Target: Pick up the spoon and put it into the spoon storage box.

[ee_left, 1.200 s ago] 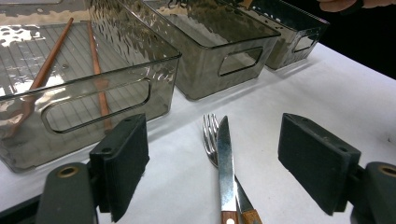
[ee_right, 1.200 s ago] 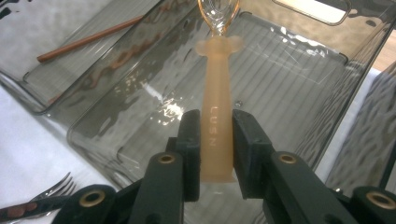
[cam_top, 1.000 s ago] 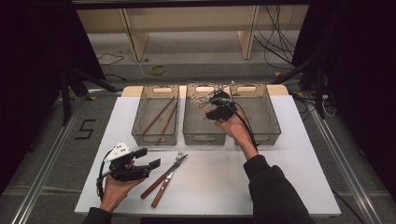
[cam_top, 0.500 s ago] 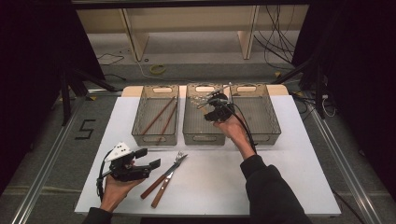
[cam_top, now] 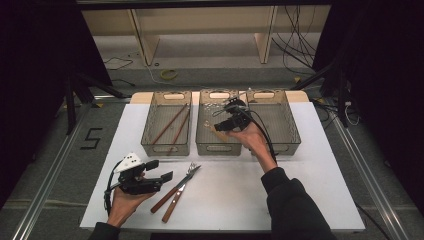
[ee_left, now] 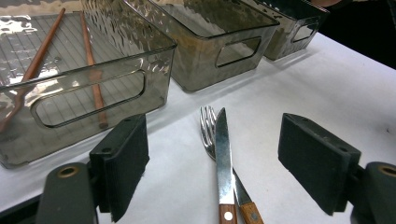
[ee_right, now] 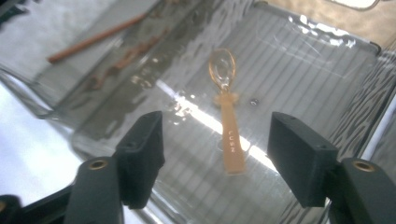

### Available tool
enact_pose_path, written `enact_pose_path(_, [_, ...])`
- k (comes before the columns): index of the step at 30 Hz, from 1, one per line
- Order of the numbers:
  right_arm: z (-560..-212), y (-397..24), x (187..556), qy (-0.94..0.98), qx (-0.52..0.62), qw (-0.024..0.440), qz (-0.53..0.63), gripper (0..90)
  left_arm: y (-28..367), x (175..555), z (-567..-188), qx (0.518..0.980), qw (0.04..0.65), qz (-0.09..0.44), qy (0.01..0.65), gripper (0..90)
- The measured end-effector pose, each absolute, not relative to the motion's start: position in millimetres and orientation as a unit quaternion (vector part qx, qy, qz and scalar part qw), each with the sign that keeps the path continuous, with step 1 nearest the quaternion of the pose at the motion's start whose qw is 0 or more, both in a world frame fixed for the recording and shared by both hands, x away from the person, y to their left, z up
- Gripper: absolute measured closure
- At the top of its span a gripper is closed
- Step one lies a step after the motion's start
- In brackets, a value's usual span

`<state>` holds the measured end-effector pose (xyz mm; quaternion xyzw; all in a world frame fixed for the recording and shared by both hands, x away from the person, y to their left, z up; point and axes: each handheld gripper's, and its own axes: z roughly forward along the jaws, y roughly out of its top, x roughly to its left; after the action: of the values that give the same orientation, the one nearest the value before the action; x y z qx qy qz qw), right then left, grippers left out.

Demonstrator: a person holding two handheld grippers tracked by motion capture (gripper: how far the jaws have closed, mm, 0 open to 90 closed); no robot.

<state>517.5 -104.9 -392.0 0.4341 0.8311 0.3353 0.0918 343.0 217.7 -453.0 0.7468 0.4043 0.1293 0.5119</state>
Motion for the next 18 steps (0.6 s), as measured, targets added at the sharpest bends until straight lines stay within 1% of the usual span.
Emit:
enact_pose_path(5, [-382.0, -112.5, 502.1, 0.831, 0.415, 0.084, 0.361, 29.6, 216.7, 344.2, -453.8, 0.754, 0.504, 0.12, 0.404, 23.5])
enact_pose_path(12, [-376.2, -121.8, 469.7, 0.829, 0.393, 0.09, 0.387, 28.5, 212.0, 346.2, -453.8, 0.781, 0.466, 0.11, 0.401, 22.8])
enact_pose_path(18, [-378.4, -133.0, 439.1, 0.83, 0.373, 0.091, 0.405, 28.4, 208.0, 347.8, -452.8, 0.799, 0.435, 0.098, 0.403, 22.7])
